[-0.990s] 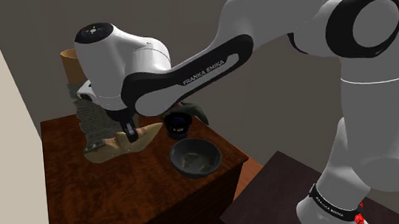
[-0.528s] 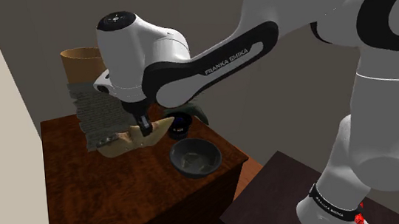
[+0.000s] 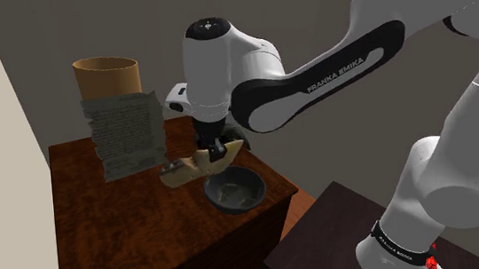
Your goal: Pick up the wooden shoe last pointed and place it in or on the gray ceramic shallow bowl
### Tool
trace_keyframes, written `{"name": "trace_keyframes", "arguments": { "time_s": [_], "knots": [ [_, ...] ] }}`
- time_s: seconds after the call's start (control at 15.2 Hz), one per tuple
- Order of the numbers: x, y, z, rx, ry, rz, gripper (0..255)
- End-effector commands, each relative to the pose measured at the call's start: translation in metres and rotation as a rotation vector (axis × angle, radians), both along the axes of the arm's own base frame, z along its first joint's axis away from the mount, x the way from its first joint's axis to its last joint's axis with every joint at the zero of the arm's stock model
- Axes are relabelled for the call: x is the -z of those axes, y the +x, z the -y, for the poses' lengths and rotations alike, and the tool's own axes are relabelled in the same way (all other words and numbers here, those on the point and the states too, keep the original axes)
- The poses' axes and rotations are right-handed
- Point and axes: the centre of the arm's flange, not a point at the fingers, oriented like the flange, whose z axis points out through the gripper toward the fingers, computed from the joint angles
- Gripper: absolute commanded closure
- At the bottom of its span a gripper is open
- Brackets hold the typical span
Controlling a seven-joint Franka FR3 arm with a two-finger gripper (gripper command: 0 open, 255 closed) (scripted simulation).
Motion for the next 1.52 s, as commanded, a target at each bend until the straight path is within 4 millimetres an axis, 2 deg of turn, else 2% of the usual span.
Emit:
{"name": "trace_keyframes", "arguments": {
  "time_s": [0.0, 0.33, 0.4, 1.32, 1.45],
  "knots": [
    [-0.003, -0.019, 0.023, 0.0, 0.001, 0.001, 255],
    [-0.005, -0.061, 0.073, 0.0, 0.001, 0.001, 255],
    [-0.005, -0.063, 0.076, 0.0, 0.001, 0.001, 255],
    [0.073, -0.063, 0.076, 0.0, 0.001, 0.001, 255],
    [0.073, -0.063, 0.076, 0.0, 0.001, 0.001, 255]
  ]
}}
